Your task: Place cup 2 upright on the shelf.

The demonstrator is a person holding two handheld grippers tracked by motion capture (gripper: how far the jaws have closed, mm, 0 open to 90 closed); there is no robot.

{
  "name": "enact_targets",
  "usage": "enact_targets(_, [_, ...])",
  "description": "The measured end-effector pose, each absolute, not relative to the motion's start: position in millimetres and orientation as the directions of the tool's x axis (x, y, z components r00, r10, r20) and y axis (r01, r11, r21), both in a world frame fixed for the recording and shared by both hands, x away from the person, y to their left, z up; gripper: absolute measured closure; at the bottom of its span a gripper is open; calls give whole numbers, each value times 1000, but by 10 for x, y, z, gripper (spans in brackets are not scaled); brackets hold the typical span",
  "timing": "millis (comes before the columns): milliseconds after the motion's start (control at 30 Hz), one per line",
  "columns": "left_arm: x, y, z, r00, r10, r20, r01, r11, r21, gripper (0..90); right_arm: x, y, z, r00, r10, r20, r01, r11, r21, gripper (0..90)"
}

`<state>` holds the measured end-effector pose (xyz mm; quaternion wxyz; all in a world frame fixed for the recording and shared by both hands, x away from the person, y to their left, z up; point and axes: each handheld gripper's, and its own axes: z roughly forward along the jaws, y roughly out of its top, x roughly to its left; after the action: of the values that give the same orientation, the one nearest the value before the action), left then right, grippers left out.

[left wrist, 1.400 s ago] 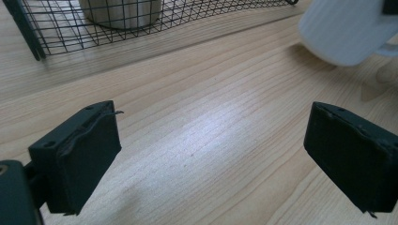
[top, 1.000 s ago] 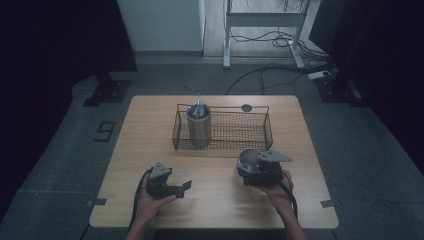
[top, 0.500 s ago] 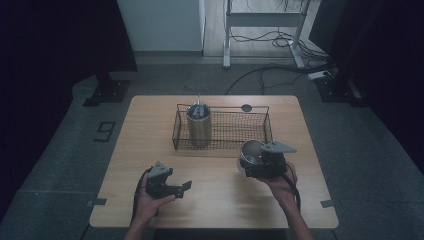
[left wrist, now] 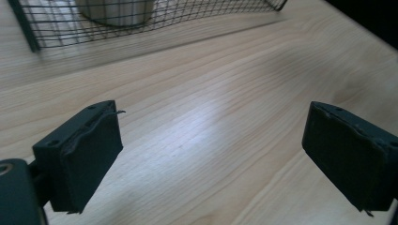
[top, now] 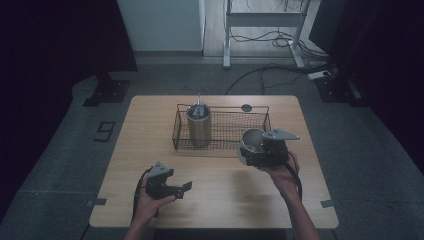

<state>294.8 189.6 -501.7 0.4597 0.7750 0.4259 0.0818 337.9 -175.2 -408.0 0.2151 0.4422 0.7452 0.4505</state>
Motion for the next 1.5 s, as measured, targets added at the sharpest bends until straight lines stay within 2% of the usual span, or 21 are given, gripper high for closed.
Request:
enact_targets(433, [2938,1884,-5001,621,745,-245,576,-222,786,55,3537,-1730,-3870,-516,855,54,453,219,864,72])
enact_targets(1500, [2947,1854,-5050,617,752,-231,581,-238,779,58,3972,-1795,-3766,-469,883,30,463,217,859,72])
